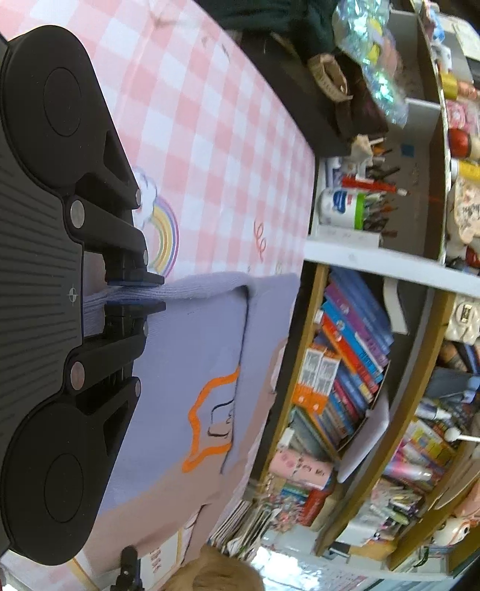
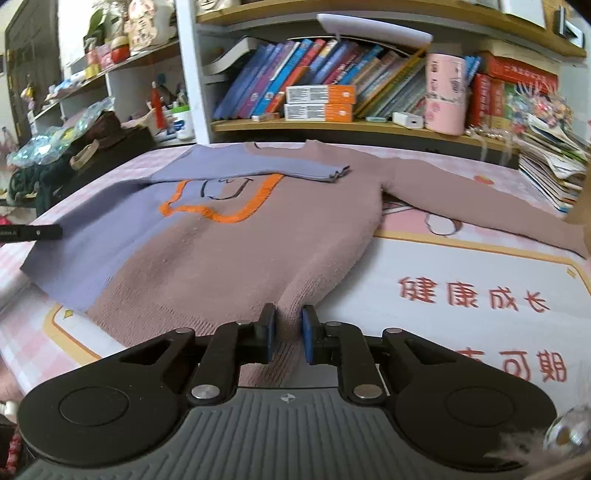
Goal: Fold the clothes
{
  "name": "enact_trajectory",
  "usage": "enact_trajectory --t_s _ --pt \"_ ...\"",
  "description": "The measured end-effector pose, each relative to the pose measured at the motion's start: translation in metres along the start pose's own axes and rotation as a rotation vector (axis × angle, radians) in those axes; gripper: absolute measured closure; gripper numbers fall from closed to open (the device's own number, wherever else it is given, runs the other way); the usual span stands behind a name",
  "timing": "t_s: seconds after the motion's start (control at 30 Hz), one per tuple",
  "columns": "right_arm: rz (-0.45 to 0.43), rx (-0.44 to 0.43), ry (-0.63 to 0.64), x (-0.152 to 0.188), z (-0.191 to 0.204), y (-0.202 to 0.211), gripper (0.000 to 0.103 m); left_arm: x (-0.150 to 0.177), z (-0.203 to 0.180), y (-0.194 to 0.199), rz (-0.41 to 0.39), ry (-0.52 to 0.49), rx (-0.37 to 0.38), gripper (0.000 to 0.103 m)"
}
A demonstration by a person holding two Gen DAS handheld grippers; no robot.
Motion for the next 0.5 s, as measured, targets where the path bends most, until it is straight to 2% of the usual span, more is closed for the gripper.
enact_trajectory --t_s 0.33,0.5 --pt "0.001 -0.002 0.005 0.003 0.004 0.006 0.089 0.001 0.007 0.012 0.000 -0.039 -0.051 0.100" --pt "0.002 0.007 0.007 0.001 0.001 0.006 0.086 0.000 0.008 0.017 -0.002 -0.063 -0.079 0.093"
Point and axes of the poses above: each gripper's, at about its wrist camera, not at the fingertips, and y roughly against the way its jaws point, z to its left, x to its underside, the point moved 6 cm from there along -y, roughly the way its jaws point, and after that the axes turned 2 degrees about -y, right-handed, at the moved point
